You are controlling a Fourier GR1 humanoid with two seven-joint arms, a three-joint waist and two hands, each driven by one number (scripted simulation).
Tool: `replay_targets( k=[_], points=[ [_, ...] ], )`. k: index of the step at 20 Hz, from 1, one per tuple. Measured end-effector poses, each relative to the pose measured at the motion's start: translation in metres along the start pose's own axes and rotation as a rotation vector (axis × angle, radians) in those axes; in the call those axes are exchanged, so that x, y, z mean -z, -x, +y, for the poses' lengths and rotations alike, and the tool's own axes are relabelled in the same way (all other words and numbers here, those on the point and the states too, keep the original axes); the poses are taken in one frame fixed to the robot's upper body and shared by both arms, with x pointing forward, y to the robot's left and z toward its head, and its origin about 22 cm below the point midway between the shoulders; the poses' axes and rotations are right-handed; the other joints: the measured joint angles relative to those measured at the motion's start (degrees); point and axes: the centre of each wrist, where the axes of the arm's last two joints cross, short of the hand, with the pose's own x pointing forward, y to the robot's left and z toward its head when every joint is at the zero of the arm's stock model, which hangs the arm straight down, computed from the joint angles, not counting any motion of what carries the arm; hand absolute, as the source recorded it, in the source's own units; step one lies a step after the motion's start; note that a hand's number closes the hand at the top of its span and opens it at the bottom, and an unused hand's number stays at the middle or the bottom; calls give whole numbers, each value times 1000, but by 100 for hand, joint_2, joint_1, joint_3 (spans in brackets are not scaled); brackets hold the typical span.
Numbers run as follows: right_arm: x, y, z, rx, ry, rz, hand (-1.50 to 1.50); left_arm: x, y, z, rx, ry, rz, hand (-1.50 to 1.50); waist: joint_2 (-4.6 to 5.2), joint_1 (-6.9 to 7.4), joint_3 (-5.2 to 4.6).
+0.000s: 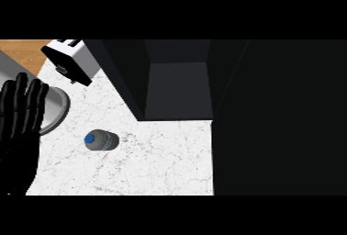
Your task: Pick up the bottled water, place it into the cabinet and close the cabinet
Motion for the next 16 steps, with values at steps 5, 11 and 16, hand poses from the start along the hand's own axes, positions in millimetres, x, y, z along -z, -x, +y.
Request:
replay_targets(
  k=[5, 11, 16],
  points=[
    [-18, -4, -2, -19, 16, 17, -150, -20, -8, -7, 67, -85, -59, -150, 21, 65, -37],
    [-34, -23, 18, 78, -107, 75, -150, -52, -13, -14, -38, -207, -11, -150, 15, 110, -55],
    [-41, -41, 30, 105, -149, 97, -150, -75, -25, -26, -85, -237, 6, -150, 23, 113, -56]
  ],
)
